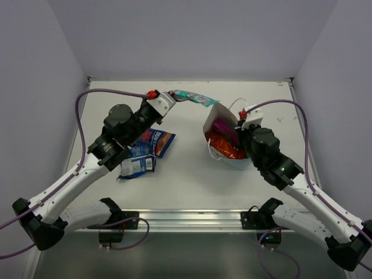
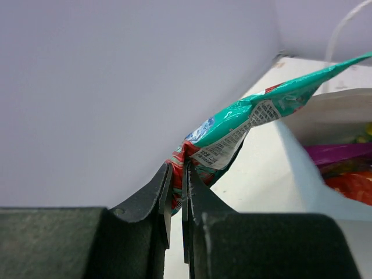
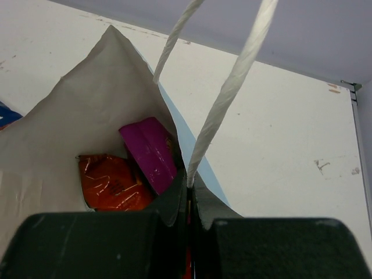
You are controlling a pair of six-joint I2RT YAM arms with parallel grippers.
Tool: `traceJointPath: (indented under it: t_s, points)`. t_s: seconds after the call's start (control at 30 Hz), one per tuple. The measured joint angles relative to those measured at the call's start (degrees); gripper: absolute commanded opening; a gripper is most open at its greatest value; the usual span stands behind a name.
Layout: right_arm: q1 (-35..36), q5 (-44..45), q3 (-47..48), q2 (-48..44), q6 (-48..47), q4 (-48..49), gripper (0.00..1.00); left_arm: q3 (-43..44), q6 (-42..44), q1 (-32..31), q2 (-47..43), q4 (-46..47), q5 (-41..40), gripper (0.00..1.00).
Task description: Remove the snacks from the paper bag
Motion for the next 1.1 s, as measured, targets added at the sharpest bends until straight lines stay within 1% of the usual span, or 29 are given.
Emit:
traceJointPath:
  t_s: [0.13,0.23,0.37,0.53,0.57,0.6,0.63,0.7,0.73,0.8,0.83,0.93,1.1]
  points:
    - [0.0,-0.3,0.0,0.0,-0.8,-0.1,0.00,-2.7,-0.7,6.9,-0.4,0.6,-2.4,0.00]
    - [0.0,-0.6,0.0,0.0,-1.6,-0.1,0.00,-4.9,-1.7,10.9,2.7,0.8,-2.6,0.00]
    - [0.0,-1.8,0.2,0.0,-2.8,-0.3,0.00,-5.3,-3.4,13.6,12.7,3.3,-2.8,0.00]
    - [0.0,-2.4,0.7,0.2,-4.2,-0.8,0.00,-6.2,-5.2,14.6,24.0,9.4,-2.4,0.00]
    - [0.0,-2.8,0.8,0.3,-4.5,-0.8,0.00,-6.5,-5.6,14.7,25.7,10.8,-2.4,0.02]
    - [0.0,-3.1,0.9,0.4,-5.0,-0.8,0.00,-6.8,-5.9,14.7,27.4,12.2,-2.4,0.07]
    - [0.0,-3.4,0.9,0.5,-5.5,-0.7,0.00,-7.1,-6.3,14.8,28.9,13.6,-2.4,0.27]
    - [0.0,-4.1,0.9,0.7,-6.7,-0.7,0.00,-7.3,-6.9,14.8,31.4,15.1,-2.1,0.47]
    - [0.0,-4.6,0.9,0.7,-7.3,-0.8,0.00,-7.6,-7.3,14.9,32.2,15.6,-1.7,0.67]
    - [-0.1,-5.7,1.0,0.7,-8.7,-0.8,0.00,-8.5,-8.2,15.0,32.6,16.5,-0.9,0.82]
    - [-0.2,-6.6,1.1,0.7,-9.4,-0.9,0.00,-9.2,-8.7,15.0,32.2,16.9,-0.3,0.92]
    - [-0.3,-10.0,1.4,0.6,-11.5,-1.3,0.00,-11.3,-9.8,15.0,29.2,17.2,1.9,1.00]
    - [-0.3,-16.7,3.2,0.7,-13.9,-3.4,0.00,-11.8,-9.5,14.4,18.9,15.0,8.2,1.00]
